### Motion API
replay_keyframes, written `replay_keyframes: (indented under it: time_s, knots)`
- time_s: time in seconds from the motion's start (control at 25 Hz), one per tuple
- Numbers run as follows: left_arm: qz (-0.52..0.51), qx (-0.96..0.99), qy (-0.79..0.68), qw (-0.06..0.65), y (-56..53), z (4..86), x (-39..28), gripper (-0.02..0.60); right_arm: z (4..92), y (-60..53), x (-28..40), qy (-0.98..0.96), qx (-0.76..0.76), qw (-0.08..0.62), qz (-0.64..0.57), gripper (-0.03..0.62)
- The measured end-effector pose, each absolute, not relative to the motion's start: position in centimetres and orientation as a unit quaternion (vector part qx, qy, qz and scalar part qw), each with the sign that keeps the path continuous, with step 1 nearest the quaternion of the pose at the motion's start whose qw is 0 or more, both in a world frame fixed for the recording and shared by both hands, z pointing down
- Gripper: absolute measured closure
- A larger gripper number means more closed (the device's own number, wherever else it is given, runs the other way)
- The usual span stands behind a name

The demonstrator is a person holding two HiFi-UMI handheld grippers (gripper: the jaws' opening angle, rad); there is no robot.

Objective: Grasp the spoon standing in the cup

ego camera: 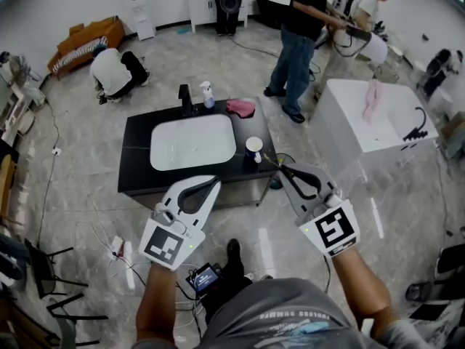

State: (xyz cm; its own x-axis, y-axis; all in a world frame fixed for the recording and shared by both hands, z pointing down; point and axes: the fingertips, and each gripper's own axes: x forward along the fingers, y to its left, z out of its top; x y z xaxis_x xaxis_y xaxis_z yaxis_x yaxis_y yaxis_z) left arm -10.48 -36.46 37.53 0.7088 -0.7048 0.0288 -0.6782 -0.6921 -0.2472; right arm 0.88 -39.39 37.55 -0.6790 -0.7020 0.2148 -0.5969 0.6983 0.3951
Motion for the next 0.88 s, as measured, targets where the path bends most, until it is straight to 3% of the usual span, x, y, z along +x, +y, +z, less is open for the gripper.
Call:
replay_keyframes:
  time_s: [0.56, 0.88]
  knots:
    - [-0.124, -0.903, 0.360, 0.196, -29.0, 35.6, -8.2, 0.580, 32.5, -30.5, 2.1, -0.919, 0.337, 0.131, -0.155, 0.560]
    - [-0.126, -0.901, 0.372, 0.183, -28.0, 36.6, -8.8, 0.580, 32.8, -29.7, 1.6, -0.923, 0.325, 0.137, -0.155, 0.560]
